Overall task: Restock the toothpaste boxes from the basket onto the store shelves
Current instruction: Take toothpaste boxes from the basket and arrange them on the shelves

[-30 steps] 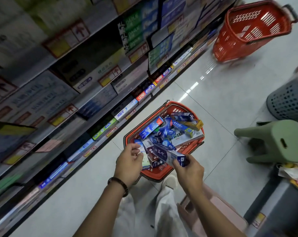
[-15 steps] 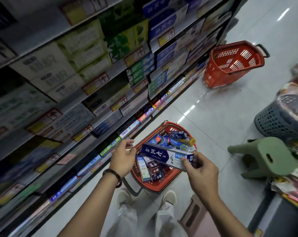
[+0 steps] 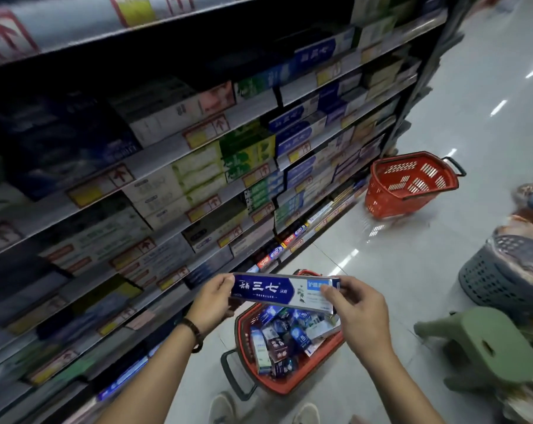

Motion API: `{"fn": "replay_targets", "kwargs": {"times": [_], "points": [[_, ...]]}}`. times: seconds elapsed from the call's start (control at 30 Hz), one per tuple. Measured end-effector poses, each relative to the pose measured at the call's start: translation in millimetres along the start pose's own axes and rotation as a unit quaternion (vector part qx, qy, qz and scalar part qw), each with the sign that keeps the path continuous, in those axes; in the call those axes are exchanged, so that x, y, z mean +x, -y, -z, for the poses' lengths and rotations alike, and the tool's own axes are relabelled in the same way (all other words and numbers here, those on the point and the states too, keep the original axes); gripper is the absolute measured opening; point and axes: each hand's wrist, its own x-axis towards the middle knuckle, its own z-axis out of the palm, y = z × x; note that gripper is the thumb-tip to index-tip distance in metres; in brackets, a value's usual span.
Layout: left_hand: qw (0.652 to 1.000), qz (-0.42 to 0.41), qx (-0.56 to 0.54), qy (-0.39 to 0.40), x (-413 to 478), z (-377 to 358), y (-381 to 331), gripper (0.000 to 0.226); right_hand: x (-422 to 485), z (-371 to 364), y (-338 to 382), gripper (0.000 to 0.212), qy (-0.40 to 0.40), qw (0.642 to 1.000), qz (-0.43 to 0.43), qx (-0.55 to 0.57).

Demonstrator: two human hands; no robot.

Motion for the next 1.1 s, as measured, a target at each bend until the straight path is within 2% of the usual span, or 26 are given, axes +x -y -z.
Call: {"fn": "replay_targets", "kwargs": {"times": [0.17,0.3,0.43,0.57,0.77,0.9,1.1], "points": [[0.994,-0.005,-0.112,-0.002,-21,9,-20,0.018,6,9,35,0.007,0.02,0.998,0.011,0.059],[0.983,-0.038,-0.182,-0.012,-38,17,-38,0.029,9,20,64,0.008,0.029,0.992,0.014,0.123],[0.964,-0.084,-0.252,-0.023,-61,22,-64,0.028,14,32,84,0.012,0.028,0.987,0.017,0.16],[0.949,-0.127,-0.289,-0.022,-75,26,-79,0.03,17,40,97,0.016,0.036,0.982,0.026,0.185],[0.938,-0.161,-0.301,-0.062,-76,21,-101,0.023,21,50,110,0.039,0.085,0.955,0.011,0.285],[0.929,-0.179,-0.315,-0.074,-77,13,-117,0.027,26,61,121,0.023,0.071,0.948,0.006,0.312],[0.929,-0.2,-0.296,-0.097,-83,-7,-129,0.031,32,79,128,0.012,0.041,0.954,0.01,0.298]]}}
